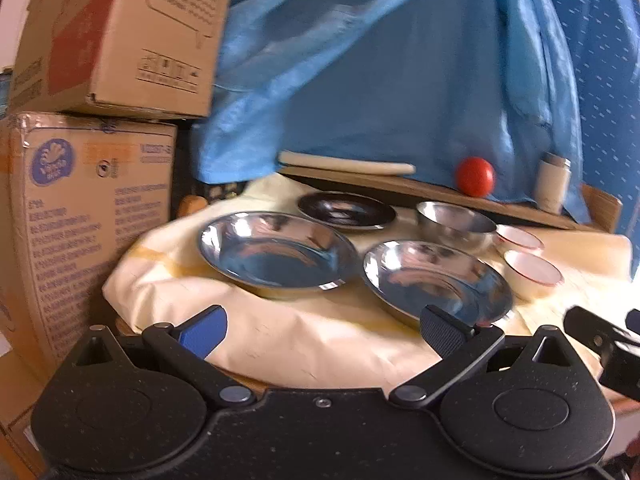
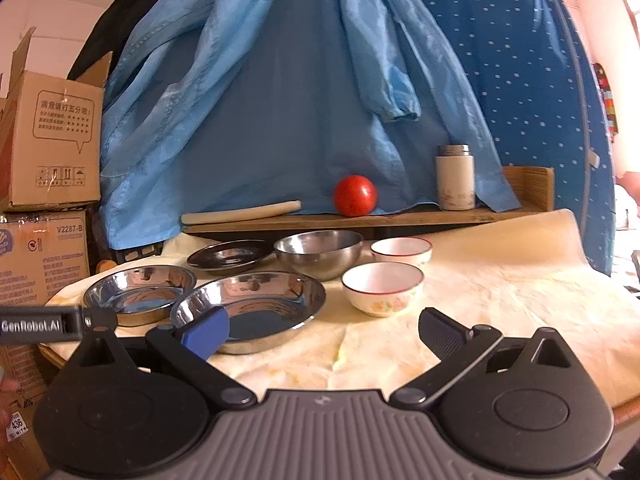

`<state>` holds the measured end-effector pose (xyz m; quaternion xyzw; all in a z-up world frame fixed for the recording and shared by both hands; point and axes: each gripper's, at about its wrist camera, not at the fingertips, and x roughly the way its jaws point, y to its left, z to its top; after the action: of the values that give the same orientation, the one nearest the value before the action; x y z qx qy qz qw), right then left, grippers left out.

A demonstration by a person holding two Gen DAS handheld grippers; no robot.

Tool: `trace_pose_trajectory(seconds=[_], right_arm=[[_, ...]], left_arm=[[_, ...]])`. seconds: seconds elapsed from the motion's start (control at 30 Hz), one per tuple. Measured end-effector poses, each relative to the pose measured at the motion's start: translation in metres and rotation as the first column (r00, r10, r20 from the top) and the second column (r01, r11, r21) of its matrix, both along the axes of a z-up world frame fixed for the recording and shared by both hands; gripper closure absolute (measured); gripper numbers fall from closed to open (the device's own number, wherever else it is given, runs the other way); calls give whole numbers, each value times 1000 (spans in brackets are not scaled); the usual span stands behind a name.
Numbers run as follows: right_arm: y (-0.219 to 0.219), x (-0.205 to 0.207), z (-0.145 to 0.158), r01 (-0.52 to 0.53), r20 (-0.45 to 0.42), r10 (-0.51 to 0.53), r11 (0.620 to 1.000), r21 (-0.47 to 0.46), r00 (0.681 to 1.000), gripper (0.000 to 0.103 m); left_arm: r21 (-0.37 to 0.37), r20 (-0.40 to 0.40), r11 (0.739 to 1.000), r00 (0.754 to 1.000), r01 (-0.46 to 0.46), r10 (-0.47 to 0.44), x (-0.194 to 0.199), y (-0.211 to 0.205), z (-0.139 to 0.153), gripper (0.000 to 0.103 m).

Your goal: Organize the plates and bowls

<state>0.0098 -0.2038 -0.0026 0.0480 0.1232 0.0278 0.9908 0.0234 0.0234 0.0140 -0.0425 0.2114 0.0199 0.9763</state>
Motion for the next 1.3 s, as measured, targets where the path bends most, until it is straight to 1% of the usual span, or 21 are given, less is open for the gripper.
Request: trace_pose_trajectory(seconds=[0.13,0.27,0.47,0.6,0.7,0.8,0.87,1.1,1.3], right_arm=[[7,14,3,-35,-6,35,999,-14,999,0],[13,30,5,-60,-11,60,998,-33,998,0],[24,61,14,-105,-14,105,992,-65,994,0],[36,94,28,-159,-29,157,986,-46,987,0],[49,119,35,-211,-36,209,977,-37,977,0],[69,142,37,-264,-63,260,963,-62,964,0],[80,157,36,-304,-91,299,951,-59,950,0],[101,206,34,-389,-200,388,920,35,900,0],[104,226,25,-402,-234,410,912,82,882,1]], left_arm=[[-7,4,998,998,-63,63,14,17,3,1],[-11,-12,993,993,-115,115,33,34,2,1],[-37,-27,985,986,-168,167,58,59,0,1],[-57,-42,978,979,-200,198,72,72,-3,1],[-88,-70,972,974,-219,214,83,82,-5,1],[-79,-85,971,972,-225,218,93,86,-7,1],[-71,-90,973,972,-222,215,98,89,-8,1],[-73,-90,972,972,-223,216,106,96,-8,1],[-72,-79,973,974,-217,212,109,95,-11,1]])
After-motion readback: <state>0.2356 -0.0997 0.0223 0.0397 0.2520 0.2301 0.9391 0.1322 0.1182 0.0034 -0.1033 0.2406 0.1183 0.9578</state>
